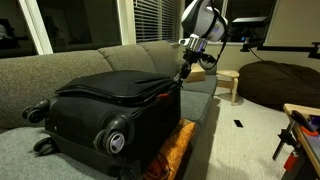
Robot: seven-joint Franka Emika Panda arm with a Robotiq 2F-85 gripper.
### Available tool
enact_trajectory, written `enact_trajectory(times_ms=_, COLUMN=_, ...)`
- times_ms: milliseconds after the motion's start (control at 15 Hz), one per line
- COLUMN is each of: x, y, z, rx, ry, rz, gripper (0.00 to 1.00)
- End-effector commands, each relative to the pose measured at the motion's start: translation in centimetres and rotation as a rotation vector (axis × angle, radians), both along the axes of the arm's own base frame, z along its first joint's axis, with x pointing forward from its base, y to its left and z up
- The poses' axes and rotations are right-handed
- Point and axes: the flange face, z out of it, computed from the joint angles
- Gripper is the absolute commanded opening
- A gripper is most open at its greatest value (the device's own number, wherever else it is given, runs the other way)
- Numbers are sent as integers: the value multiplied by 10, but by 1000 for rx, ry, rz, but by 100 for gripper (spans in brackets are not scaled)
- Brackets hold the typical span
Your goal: Move the zip to the left
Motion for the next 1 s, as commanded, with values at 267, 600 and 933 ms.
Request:
enact_trajectory(times_ms=267, x=8, y=57, z=17, rx=-6, ry=-7, rz=68, gripper=7)
enact_trajectory(times_ms=600, x=6, y=67, z=16, rx=-38, ry=-14, rz=84, gripper=7)
enact_trajectory(times_ms=933, x=4, y=72, z=19, rx=-60, ry=-20, rz=93, gripper=7)
